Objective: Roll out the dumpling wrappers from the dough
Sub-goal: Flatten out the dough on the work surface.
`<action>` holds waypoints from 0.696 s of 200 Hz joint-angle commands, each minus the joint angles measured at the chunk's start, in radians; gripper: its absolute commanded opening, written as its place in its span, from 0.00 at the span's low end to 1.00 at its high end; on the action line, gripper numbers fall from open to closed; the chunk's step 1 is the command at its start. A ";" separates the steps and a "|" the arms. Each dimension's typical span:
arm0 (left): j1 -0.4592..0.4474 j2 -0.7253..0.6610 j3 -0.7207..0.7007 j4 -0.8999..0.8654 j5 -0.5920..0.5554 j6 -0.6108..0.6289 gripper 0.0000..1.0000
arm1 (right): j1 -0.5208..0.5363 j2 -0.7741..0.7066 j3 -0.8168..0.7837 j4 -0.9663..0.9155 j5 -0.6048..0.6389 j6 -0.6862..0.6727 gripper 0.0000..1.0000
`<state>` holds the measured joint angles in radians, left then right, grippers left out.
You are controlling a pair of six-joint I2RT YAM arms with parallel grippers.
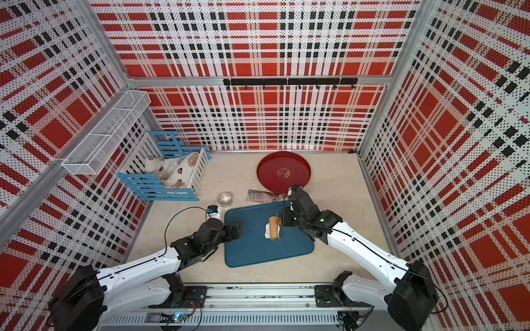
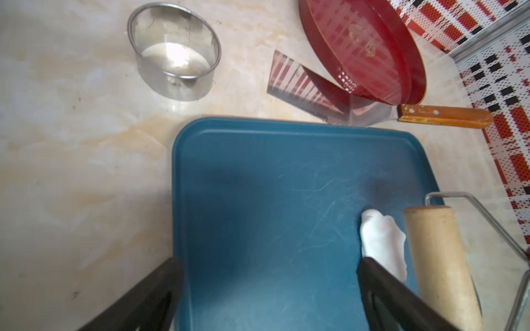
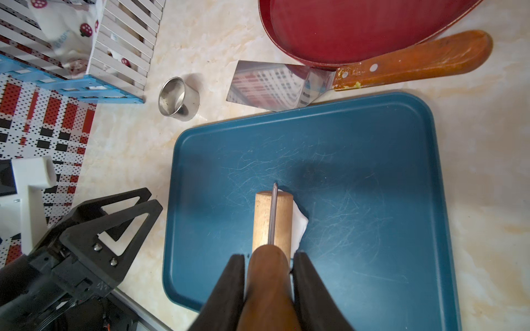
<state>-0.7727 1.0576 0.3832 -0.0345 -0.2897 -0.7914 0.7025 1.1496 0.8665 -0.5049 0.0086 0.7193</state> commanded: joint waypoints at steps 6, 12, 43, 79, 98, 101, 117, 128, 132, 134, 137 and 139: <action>0.010 0.036 -0.004 -0.009 0.035 -0.021 1.00 | 0.013 0.016 0.032 0.030 0.021 0.023 0.00; 0.012 0.048 -0.003 -0.006 0.042 -0.019 1.00 | 0.013 0.020 0.034 0.026 0.025 0.027 0.00; 0.037 0.091 -0.015 0.031 0.109 -0.018 0.96 | 0.013 0.034 0.052 0.009 0.032 0.038 0.00; 0.064 0.100 -0.022 0.011 0.113 -0.013 0.95 | 0.012 0.042 0.051 0.007 0.039 0.047 0.00; 0.086 0.099 -0.029 0.005 0.121 -0.008 0.95 | 0.012 0.051 0.052 0.009 0.038 0.046 0.00; 0.089 0.099 -0.030 0.005 0.123 -0.007 0.95 | 0.013 0.053 0.052 0.009 0.036 0.044 0.00; 0.104 0.102 -0.035 0.008 0.138 0.002 0.93 | 0.012 0.061 0.055 0.009 0.034 0.040 0.00; 0.111 0.107 -0.036 0.008 0.144 0.010 0.91 | 0.013 0.065 0.057 0.010 0.034 0.039 0.00; 0.112 0.107 -0.036 0.007 0.145 0.012 0.91 | 0.012 0.065 0.056 0.012 0.034 0.040 0.00; 0.113 0.108 -0.037 0.006 0.145 0.013 0.91 | 0.013 0.065 0.057 0.012 0.034 0.040 0.00; 0.114 0.108 -0.037 0.006 0.146 0.014 0.91 | 0.012 0.065 0.057 0.012 0.033 0.040 0.00; 0.114 0.108 -0.037 0.007 0.146 0.015 0.90 | 0.013 0.064 0.057 0.012 0.034 0.040 0.00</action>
<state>-0.6724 1.1564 0.3584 -0.0246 -0.1642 -0.8005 0.7071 1.2129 0.8864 -0.5198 0.0349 0.7536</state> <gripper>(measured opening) 0.913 0.306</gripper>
